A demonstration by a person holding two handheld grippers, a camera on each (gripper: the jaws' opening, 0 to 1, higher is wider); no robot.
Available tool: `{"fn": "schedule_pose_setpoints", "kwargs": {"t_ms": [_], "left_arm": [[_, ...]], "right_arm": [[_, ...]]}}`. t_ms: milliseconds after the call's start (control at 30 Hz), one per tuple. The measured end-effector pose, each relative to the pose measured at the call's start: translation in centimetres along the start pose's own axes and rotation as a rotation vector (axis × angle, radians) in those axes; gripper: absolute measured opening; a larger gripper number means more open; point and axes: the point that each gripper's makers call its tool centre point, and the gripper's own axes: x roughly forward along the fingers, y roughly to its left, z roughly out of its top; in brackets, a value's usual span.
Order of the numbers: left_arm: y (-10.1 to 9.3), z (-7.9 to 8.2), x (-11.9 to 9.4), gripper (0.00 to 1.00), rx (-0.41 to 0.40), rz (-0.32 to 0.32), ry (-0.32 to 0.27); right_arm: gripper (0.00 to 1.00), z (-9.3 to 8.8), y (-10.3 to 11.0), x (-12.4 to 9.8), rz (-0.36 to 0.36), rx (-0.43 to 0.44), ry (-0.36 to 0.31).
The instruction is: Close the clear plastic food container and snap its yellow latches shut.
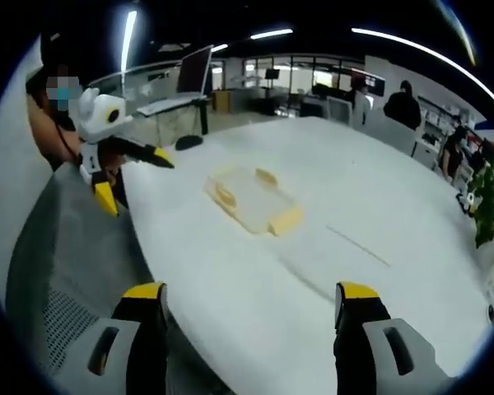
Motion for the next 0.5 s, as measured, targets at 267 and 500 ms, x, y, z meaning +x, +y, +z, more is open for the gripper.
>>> {"fn": "schedule_pose_setpoints", "kwargs": {"t_ms": [267, 500], "left_arm": [[0.3, -0.2, 0.3, 0.93, 0.020, -0.005, 0.023], [0.9, -0.3, 0.7, 0.91, 0.033, -0.004, 0.037]], "right_arm": [[0.83, 0.8, -0.1, 0.7, 0.016, -0.021, 0.000], [0.82, 1.3, -0.7, 1.2, 0.022, -0.036, 0.004]]}}
